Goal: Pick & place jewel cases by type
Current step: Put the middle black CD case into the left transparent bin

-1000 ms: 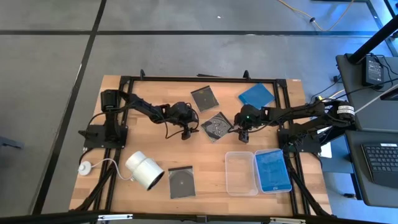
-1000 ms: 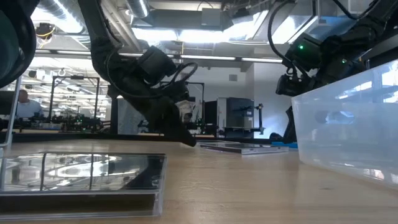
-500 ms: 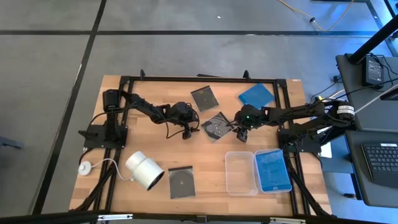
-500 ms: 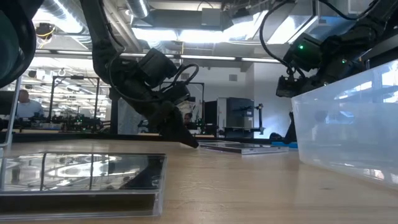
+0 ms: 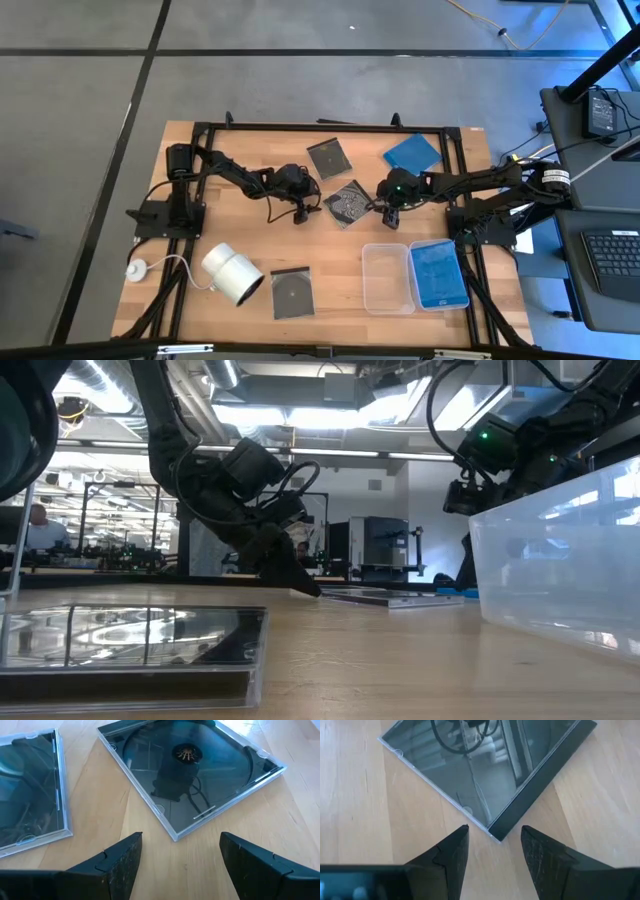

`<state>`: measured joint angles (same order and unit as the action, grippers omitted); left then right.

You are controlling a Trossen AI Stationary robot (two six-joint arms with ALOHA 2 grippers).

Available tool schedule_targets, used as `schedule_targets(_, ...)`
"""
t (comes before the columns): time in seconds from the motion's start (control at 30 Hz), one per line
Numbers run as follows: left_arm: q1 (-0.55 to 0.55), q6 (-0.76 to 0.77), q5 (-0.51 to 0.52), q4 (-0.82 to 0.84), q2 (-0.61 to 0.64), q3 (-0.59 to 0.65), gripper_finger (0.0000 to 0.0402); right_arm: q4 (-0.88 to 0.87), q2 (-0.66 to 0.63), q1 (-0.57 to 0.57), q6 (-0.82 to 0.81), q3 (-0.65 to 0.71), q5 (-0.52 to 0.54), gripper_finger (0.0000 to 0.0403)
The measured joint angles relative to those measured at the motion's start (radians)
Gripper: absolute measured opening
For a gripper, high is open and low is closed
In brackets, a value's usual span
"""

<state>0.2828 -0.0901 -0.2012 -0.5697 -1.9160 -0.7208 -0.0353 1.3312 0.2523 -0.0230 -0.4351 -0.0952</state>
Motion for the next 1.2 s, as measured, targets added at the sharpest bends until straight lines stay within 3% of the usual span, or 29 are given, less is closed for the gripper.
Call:
schedule_targets(0.27,-0.016,-0.002,0.001,0.008,0.001,0.0,0.0265,0.001,0.0,0.0,-0.024,0.0,0.073,0.0185)
schedule_targets(0.67,-0.019,-0.028,-0.004,0.007,0.001,0.0,0.0265,0.002,0.0,0.0,-0.022,0.0,0.055,0.0189)
schedule_targets(0.83,-0.019,-0.027,-0.003,0.006,0.001,0.0,0.0265,0.001,0.0,0.0,-0.021,0.0,0.046,0.0236)
schedule_targets(1.0,-0.019,-0.005,-0.003,0.006,0.002,0.0,0.0265,0.002,0.0,0.0,-0.026,0.0,0.125,0.0295)
schedule_targets(1.2,-0.023,-0.044,-0.003,0.006,0.002,0.0,0.0265,0.001,0.002,0.0,-0.059,0.0,0.107,0.0319)
